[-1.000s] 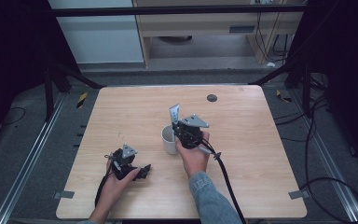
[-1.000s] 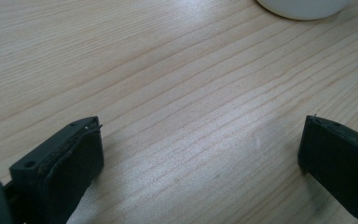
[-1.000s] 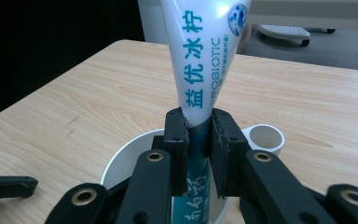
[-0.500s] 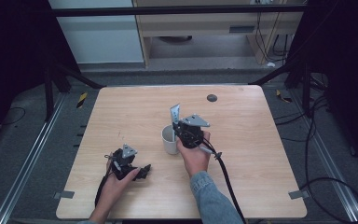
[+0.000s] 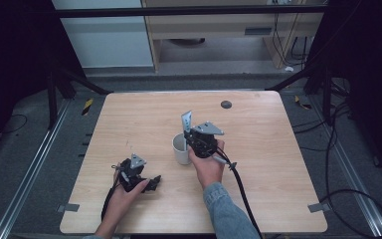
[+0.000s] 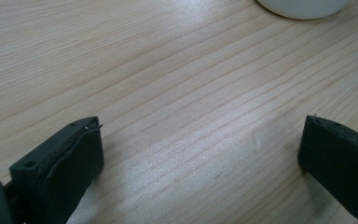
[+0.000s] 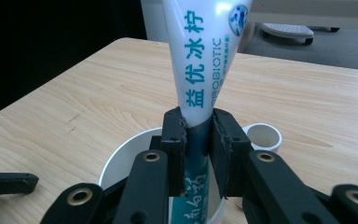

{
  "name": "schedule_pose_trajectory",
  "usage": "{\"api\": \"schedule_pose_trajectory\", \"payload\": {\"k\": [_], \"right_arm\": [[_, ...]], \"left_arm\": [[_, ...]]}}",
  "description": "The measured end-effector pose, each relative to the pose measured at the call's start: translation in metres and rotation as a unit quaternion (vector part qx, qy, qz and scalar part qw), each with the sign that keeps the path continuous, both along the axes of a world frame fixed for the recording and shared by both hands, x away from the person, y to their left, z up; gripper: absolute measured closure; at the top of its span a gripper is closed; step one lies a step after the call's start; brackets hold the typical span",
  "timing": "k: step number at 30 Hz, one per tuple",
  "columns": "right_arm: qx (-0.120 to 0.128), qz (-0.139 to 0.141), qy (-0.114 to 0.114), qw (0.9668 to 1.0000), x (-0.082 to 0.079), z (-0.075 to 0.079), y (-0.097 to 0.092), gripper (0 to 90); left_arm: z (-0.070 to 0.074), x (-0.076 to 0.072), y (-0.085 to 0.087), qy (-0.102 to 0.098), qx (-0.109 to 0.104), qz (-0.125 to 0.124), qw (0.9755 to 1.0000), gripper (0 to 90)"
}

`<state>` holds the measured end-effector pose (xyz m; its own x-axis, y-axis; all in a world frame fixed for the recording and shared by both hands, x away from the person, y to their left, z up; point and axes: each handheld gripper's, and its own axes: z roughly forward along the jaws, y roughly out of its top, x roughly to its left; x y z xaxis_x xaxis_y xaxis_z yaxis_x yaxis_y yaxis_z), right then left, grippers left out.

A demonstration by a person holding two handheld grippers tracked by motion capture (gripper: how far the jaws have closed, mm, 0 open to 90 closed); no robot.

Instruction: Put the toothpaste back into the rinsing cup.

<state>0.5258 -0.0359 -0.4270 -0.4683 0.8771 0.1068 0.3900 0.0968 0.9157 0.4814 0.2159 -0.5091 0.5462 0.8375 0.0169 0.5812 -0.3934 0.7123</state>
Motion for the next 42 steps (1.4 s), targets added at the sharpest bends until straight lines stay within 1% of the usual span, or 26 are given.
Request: {"api": "schedule_pose_trajectory", "payload": {"k": [3,10,24,29,33,42], "right_arm": [[0.001,0.001,0.001,1.0000,0.000,0.000,0.000,75.2],[-0.006,0.003,0.000,1.0000,0.000,-0.001,0.003,73.0],[-0.005,0.007,0.004,1.0000,0.000,-0.003,0.006,67.5],[-0.005,0.012,0.007,0.9999,0.000,-0.004,0.007,64.7],[-0.010,0.015,0.005,0.9998,0.000,-0.004,0.009,63.1],[-0.013,0.025,0.011,0.9995,-0.001,-0.006,0.012,58.3]], "left_arm": [[0.000,0.000,0.000,0.000,0.000,0.000,1.0000,0.0],[0.000,0.000,0.000,0.000,0.000,0.000,1.0000,0.0],[0.000,0.000,0.000,0.000,0.000,0.000,1.0000,0.0],[0.000,0.000,0.000,0.000,0.000,0.000,1.0000,0.0],[0.000,0.000,0.000,0.000,0.000,0.000,1.0000,0.0],[0.000,0.000,0.000,0.000,0.000,-0.001,1.0000,0.0]]}}
